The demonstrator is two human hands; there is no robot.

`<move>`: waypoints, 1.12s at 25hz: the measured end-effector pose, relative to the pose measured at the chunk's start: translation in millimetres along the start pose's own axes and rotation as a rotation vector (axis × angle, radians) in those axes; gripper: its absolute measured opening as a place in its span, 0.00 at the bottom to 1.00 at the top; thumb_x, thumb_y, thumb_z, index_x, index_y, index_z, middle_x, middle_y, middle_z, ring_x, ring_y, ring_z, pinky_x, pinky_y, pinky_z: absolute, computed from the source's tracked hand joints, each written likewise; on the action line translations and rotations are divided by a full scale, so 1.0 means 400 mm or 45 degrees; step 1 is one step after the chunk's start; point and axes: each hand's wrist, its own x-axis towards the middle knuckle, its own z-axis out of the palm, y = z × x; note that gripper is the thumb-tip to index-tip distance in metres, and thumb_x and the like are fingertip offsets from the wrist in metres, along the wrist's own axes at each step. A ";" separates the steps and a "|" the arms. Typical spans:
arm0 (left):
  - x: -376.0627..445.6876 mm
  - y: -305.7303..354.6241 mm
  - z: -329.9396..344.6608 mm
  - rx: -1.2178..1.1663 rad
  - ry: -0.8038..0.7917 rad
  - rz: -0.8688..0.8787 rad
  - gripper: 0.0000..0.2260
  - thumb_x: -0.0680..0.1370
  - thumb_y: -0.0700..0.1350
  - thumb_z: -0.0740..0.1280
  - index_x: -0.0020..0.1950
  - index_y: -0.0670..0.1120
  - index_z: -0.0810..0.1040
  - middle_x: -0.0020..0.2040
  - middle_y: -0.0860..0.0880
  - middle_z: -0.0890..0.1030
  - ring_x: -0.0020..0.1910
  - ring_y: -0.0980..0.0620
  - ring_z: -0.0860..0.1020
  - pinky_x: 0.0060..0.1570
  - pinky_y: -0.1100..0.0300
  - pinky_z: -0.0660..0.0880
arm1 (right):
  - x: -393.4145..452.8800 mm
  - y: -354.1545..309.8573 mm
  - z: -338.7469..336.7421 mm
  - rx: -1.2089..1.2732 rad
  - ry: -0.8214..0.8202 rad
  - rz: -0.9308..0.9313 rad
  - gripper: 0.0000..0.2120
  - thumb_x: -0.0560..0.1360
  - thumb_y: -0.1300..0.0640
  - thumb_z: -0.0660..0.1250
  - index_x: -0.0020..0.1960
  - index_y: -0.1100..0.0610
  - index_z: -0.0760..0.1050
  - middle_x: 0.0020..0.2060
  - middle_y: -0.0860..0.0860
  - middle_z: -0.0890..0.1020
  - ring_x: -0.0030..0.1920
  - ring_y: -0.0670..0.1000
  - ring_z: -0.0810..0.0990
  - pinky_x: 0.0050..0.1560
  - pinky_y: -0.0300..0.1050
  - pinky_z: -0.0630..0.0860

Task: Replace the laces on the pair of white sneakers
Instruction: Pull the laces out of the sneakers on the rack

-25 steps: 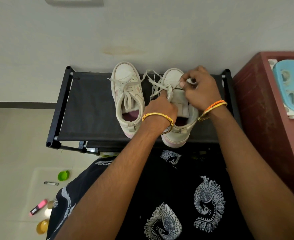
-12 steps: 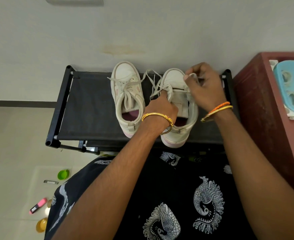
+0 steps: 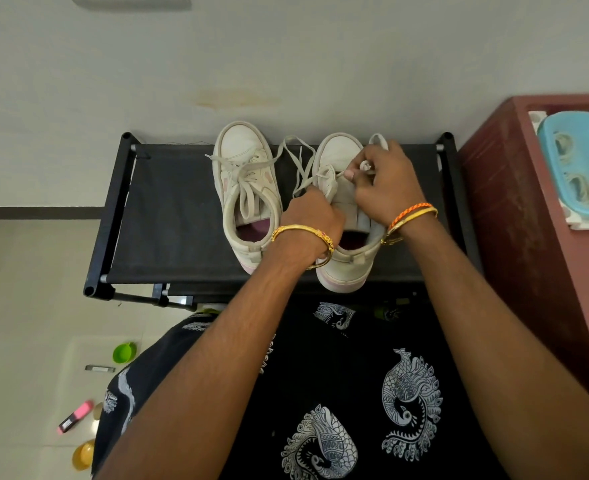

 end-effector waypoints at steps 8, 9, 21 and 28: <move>-0.005 0.010 -0.002 -0.008 -0.005 -0.030 0.13 0.80 0.44 0.56 0.60 0.40 0.70 0.45 0.45 0.74 0.42 0.45 0.74 0.41 0.56 0.69 | 0.005 0.015 0.006 0.333 0.012 0.182 0.03 0.77 0.62 0.62 0.49 0.61 0.74 0.51 0.53 0.80 0.53 0.48 0.75 0.47 0.35 0.69; -0.006 0.010 -0.002 -0.011 -0.006 -0.036 0.13 0.79 0.44 0.56 0.60 0.40 0.70 0.45 0.45 0.74 0.42 0.45 0.74 0.42 0.56 0.69 | 0.007 0.014 0.009 0.303 0.027 0.199 0.03 0.77 0.62 0.62 0.49 0.61 0.74 0.49 0.53 0.79 0.50 0.48 0.75 0.44 0.35 0.69; -0.014 0.032 -0.003 0.018 0.465 0.085 0.16 0.76 0.57 0.62 0.43 0.43 0.72 0.36 0.50 0.74 0.34 0.53 0.71 0.31 0.61 0.64 | -0.014 0.055 -0.069 0.221 0.580 0.314 0.21 0.70 0.58 0.69 0.61 0.61 0.68 0.62 0.59 0.64 0.47 0.52 0.74 0.43 0.23 0.69; 0.063 0.045 -0.015 -0.108 0.646 0.435 0.11 0.75 0.46 0.65 0.55 0.45 0.81 0.49 0.46 0.78 0.48 0.50 0.76 0.47 0.62 0.70 | -0.101 -0.012 -0.020 -0.184 0.282 0.216 0.21 0.69 0.52 0.69 0.59 0.59 0.71 0.61 0.58 0.67 0.60 0.60 0.69 0.49 0.43 0.65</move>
